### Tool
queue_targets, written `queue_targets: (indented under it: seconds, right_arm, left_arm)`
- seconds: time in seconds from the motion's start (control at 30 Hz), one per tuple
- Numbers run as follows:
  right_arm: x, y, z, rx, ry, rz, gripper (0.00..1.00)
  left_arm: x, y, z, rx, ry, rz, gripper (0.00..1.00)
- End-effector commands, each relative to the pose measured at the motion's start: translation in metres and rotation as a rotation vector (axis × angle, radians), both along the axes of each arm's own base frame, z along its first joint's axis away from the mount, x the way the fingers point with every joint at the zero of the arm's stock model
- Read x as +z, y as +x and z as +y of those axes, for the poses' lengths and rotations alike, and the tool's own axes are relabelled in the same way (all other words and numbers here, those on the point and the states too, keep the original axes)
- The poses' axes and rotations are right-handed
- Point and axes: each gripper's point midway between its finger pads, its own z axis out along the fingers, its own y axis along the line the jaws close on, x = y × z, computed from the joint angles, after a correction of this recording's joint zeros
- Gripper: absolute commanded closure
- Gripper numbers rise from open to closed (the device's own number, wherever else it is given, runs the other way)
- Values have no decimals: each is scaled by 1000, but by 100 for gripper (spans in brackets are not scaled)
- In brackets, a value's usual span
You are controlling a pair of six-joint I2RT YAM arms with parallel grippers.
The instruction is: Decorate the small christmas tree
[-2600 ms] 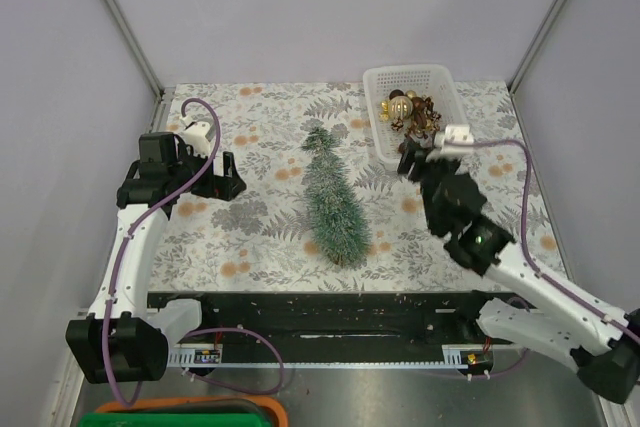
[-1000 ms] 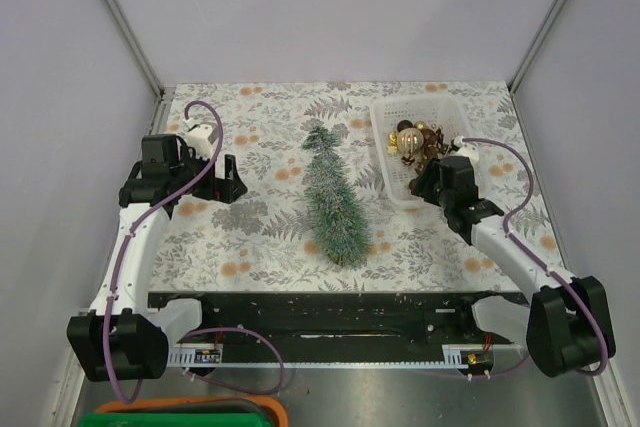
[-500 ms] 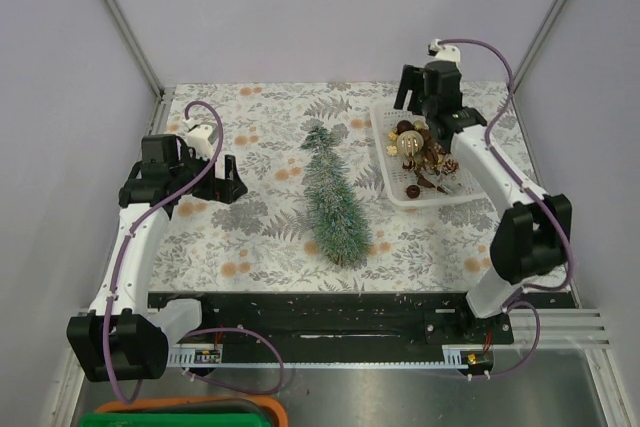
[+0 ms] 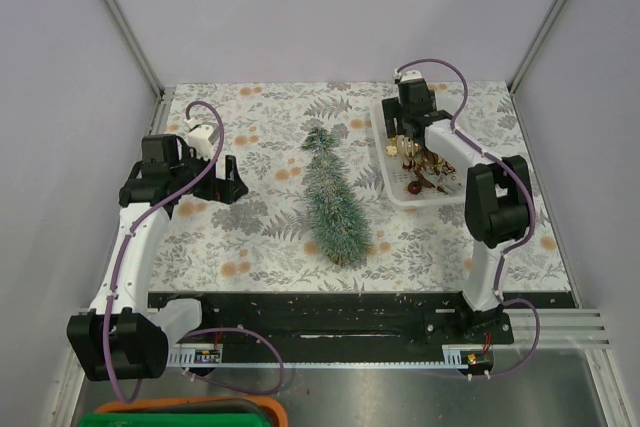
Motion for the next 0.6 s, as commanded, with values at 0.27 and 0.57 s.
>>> queue_targets:
  seconds: [0.27,0.57]
  right_arm:
    - [36,31,-17,-84,-288,-236,11]
    - [31,41,-18,-83,-325,-261,13]
  left_arm:
    - [1,7,-3,-22,-16,-20,1]
    - [-1,9,-4,-20,-23,-4,1]
